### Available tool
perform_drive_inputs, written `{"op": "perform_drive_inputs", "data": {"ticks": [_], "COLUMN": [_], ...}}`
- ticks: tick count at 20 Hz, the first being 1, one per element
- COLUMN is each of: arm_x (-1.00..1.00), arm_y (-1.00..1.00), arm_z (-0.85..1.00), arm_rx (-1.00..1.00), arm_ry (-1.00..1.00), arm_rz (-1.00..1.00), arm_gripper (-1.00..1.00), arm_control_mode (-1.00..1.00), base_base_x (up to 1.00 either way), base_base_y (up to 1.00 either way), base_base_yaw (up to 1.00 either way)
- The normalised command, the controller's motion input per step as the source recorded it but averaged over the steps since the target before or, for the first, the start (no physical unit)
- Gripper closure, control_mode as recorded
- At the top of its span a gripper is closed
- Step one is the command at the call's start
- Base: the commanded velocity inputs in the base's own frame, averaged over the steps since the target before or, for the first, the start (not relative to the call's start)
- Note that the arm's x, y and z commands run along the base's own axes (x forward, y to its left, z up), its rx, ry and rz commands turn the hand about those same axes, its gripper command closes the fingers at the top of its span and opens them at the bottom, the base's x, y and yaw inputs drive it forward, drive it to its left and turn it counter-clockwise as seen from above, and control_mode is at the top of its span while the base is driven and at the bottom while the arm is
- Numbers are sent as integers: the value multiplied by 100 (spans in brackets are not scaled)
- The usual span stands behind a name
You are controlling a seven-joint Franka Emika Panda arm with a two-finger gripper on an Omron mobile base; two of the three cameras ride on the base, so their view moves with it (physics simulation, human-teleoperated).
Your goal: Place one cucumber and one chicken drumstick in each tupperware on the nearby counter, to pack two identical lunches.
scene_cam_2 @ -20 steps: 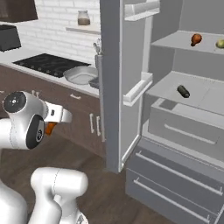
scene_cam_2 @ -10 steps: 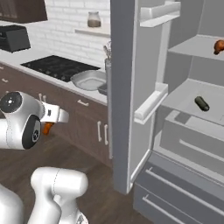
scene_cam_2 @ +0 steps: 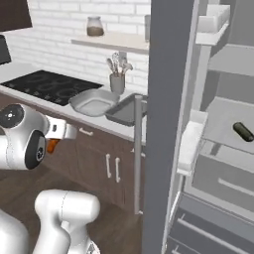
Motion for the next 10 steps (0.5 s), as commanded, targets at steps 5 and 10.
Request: {"op": "perform_drive_inputs", "data": {"ticks": [5, 10], "arm_x": [0, 0], "arm_y": [0, 0], "arm_z": [0, 0], "arm_rx": [0, 0], "arm_ry": [0, 0], "arm_rz": [0, 0], "arm_gripper": [100, 100], "arm_control_mode": [100, 100], "base_base_x": [100, 100], "base_base_y": [100, 100], "base_base_yaw": [-44, -56]}}
